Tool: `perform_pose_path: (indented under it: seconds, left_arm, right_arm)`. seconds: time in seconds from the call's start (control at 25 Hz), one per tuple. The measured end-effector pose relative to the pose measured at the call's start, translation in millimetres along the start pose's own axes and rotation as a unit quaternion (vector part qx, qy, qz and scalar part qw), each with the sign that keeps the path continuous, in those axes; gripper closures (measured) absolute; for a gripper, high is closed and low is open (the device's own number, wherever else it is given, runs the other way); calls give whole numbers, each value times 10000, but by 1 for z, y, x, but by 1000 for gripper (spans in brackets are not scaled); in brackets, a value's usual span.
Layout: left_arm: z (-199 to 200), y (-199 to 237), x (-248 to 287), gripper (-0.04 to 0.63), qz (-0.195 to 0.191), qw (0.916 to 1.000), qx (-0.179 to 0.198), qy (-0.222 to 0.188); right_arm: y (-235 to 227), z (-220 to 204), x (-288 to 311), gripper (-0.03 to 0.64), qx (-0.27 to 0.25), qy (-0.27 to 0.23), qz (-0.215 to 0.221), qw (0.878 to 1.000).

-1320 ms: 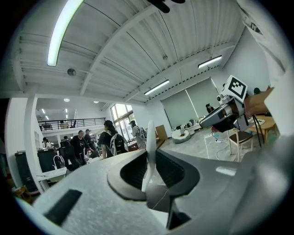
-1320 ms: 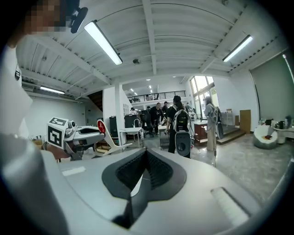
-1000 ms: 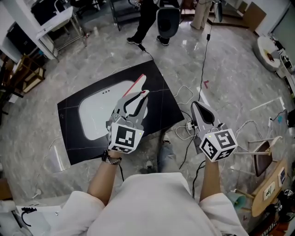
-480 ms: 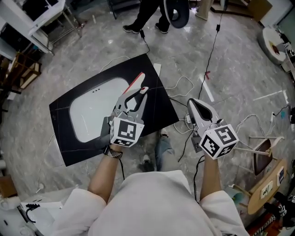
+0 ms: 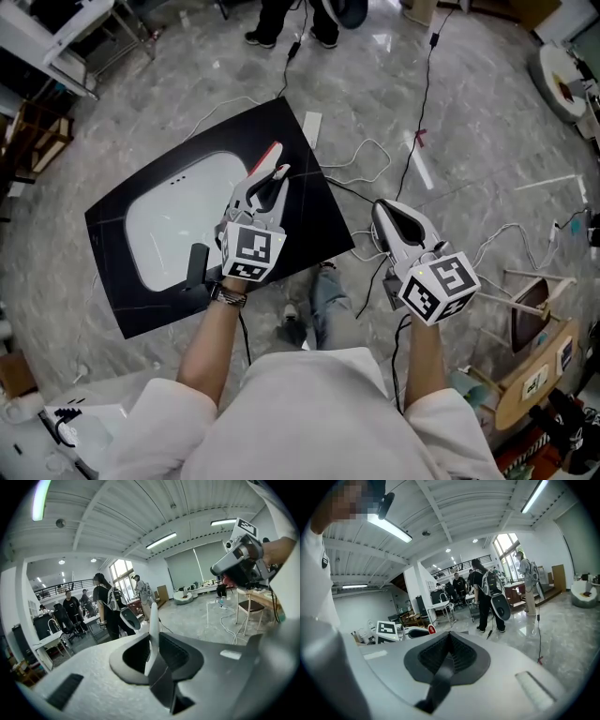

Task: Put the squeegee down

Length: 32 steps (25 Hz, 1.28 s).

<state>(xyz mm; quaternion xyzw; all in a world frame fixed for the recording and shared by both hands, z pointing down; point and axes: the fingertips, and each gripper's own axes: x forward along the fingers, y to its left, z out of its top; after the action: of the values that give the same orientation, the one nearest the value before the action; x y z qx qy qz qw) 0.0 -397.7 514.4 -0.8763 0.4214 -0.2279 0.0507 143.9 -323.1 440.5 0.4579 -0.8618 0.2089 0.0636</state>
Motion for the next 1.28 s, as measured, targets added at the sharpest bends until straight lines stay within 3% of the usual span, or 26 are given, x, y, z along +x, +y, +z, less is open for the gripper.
perform_pose_path:
  seconds: [0.48,0.92,1.28]
  left_arm:
    - [-59,-9,37,528,39,9979,194,615]
    - [-71,-36,49,526,-149,9944,828,647]
    - [-98,-63,52,522,-403,9896,1120,809]
  right_arm:
    - [-23,-32,15,611,97,319,-108,9994]
    - [-35,-52,19,611,254,516,-264,9980]
    - [-39,-57,18,611,245,537,-478,9971]
